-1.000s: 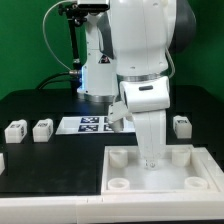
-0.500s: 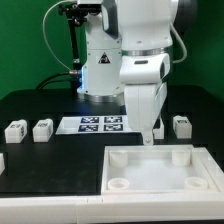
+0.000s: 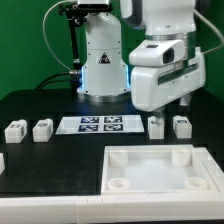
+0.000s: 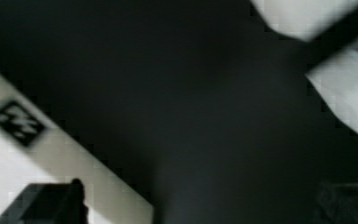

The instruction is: Assemble one leg

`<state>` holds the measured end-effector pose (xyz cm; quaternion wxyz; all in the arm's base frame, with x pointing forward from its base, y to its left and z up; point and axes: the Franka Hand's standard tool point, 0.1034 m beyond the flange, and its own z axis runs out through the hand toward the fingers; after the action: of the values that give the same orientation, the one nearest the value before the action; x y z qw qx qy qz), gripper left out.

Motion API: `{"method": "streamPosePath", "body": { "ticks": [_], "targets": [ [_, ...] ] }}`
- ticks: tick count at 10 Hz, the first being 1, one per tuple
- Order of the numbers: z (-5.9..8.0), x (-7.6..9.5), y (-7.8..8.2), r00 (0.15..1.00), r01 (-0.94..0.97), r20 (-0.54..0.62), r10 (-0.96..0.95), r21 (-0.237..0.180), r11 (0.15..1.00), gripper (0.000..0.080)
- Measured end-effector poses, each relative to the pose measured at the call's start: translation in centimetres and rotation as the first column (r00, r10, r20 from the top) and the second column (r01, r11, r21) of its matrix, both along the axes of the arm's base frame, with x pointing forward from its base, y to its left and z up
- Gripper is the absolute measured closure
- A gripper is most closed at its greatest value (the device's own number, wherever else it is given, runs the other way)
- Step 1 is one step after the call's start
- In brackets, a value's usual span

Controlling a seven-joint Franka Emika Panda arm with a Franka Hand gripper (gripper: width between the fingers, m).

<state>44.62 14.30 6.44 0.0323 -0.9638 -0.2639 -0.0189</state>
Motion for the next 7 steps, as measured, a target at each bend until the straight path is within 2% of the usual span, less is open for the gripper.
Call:
{"method": "streamPosePath", "body": {
  "ticks": [1, 4, 5, 6, 7],
  "targets": [
    [0.0, 0.0, 0.4, 0.995, 0.099, -0.002, -0.099, 0.017, 0.995, 0.015],
    [0.0, -0.1, 0.5, 0.942, 0.336, -0.033, -0.335, 0.031, 0.941, 0.015],
    [-0.1, -0.4, 0.9, 0.895, 0.444, -0.067, -0.442, 0.017, 0.896, 0.015],
    [0.0, -1.2, 1.9, 0.863, 0.487, -0.134, -0.488, -0.041, 0.873, 0.015],
    [-0.1, -1.2, 2.2, 0.868, 0.481, -0.121, -0.481, -0.03, 0.876, 0.015]
  ]
}}
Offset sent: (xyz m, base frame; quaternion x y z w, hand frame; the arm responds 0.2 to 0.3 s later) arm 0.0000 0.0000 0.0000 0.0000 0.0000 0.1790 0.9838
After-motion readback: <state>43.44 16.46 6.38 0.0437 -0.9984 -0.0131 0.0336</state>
